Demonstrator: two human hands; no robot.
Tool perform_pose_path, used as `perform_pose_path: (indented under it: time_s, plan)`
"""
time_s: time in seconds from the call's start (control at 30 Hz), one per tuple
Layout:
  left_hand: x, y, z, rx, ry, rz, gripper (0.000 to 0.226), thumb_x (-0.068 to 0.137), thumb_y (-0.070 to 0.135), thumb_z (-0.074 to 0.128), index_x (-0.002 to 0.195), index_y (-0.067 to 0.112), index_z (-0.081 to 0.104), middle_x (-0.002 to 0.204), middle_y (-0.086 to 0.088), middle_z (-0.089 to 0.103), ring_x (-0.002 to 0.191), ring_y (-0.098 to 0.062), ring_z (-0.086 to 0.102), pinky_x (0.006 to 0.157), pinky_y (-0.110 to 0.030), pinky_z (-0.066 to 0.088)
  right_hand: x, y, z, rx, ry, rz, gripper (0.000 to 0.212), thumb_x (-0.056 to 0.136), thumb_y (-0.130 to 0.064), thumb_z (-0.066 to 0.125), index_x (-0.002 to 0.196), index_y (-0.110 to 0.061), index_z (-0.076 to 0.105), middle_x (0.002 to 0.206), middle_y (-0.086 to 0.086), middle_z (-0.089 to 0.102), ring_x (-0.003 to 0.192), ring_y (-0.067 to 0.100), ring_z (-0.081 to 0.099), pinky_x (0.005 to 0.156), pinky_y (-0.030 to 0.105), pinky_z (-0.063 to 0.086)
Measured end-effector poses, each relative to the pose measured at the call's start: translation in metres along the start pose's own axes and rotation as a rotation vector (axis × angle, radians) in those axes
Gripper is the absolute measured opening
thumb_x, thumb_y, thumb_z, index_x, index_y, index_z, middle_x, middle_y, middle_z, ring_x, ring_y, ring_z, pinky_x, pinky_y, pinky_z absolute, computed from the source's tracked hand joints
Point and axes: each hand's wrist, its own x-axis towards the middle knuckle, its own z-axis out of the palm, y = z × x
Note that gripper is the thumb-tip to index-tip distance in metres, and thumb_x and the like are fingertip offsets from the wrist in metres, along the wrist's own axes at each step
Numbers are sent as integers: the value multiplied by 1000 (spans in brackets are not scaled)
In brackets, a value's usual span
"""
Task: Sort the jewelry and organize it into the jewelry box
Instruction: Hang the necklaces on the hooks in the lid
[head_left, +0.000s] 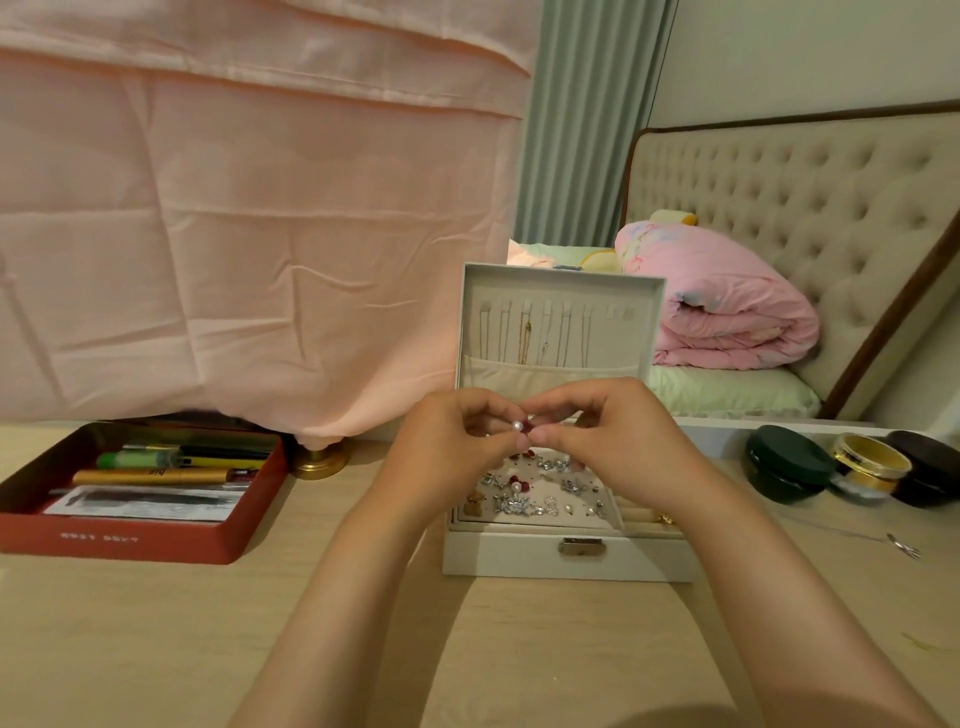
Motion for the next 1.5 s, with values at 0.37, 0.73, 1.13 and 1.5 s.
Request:
perform_pose_path:
  time_s: [0.37, 0.73, 1.13, 1.5]
  plan:
    - [-3, 7, 6, -103, -6, 19, 18, 80, 12, 81, 96, 14, 75, 82, -3, 76, 63, -11, 65, 52, -17, 48, 1, 4, -8, 124, 56, 89, 8, 83, -7, 80, 86, -15, 80, 80, 5, 76, 51, 12, 56, 54, 24, 51]
    - [-2, 2, 11, -115, 12, 23, 14, 80, 3, 79, 91, 13, 78, 81, -9, 76, 72, -20, 68, 70, -34, 59, -5, 2, -12, 197, -20, 199, 4, 83, -18, 81, 85, -15, 80, 67, -3, 73, 50, 10, 55, 40, 20, 34]
    - [0, -8, 6, 415, -14, 110, 13, 80, 26, 79, 84, 36, 71, 85, 19, 68, 82, -2, 58, 76, -27, 51, 5, 25, -2, -199, -131, 130, 18, 87, -17, 78, 101, -28, 81, 81, -4, 75, 57, -2, 58, 64, 23, 50]
    - [5, -15, 1, 717, -142, 161, 6, 82, 37, 76, 86, 40, 79, 90, 12, 63, 96, -11, 54, 82, -32, 48, 5, 24, 6, -708, -195, -83, 23, 91, -37, 70, 112, -45, 73, 88, -25, 54, 90, 0, 49, 73, 26, 34]
